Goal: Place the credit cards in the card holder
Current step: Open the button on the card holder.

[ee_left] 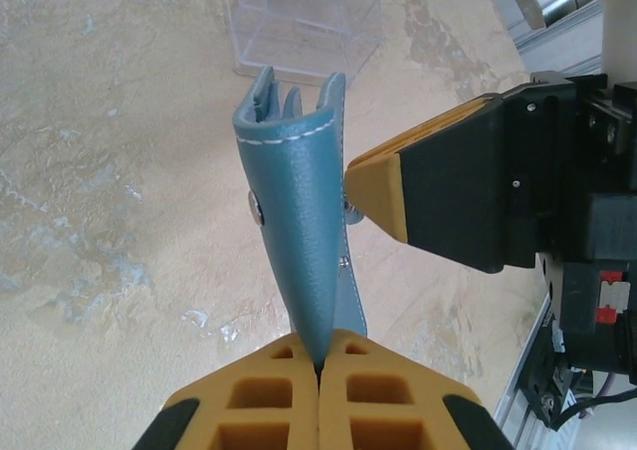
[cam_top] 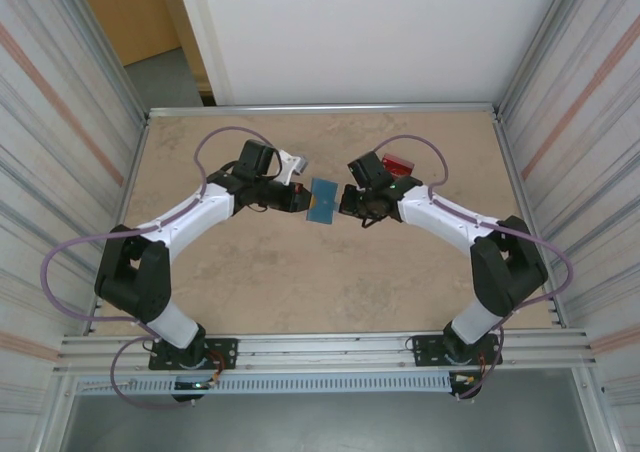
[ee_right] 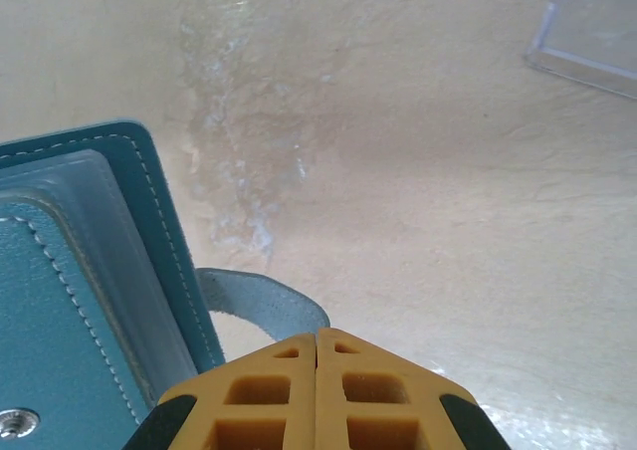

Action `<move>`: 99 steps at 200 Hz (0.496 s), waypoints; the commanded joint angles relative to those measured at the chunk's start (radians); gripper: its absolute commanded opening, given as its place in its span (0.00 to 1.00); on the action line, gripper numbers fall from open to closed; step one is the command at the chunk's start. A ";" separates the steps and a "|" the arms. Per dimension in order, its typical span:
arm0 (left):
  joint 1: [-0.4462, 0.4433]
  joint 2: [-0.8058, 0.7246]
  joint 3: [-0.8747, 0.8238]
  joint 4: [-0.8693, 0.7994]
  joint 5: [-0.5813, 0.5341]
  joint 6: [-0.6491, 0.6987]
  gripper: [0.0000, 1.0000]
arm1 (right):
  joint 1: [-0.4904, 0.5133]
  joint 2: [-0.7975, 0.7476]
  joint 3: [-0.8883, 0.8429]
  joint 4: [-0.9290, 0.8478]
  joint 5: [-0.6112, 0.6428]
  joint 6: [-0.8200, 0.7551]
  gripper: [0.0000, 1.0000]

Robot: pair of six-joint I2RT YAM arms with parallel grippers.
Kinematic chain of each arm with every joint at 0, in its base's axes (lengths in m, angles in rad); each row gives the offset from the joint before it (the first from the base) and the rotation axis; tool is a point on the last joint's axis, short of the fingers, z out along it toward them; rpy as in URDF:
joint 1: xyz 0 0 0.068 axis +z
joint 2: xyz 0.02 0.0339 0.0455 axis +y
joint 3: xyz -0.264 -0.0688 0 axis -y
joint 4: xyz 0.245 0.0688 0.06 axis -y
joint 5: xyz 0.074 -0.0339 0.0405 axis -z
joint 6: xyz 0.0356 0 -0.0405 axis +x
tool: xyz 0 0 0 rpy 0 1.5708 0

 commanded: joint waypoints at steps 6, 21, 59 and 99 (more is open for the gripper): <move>-0.004 -0.010 -0.032 0.070 0.033 -0.008 0.03 | -0.001 -0.064 -0.008 -0.037 0.018 -0.029 0.01; -0.016 -0.009 -0.048 0.079 0.034 -0.022 0.03 | -0.004 -0.075 -0.005 -0.073 0.033 -0.029 0.33; -0.031 0.006 -0.114 0.152 0.030 -0.103 0.03 | -0.006 -0.191 -0.031 -0.137 0.088 -0.050 0.50; -0.031 0.037 -0.245 0.285 0.008 -0.289 0.03 | -0.004 -0.300 -0.074 -0.177 0.105 -0.047 0.51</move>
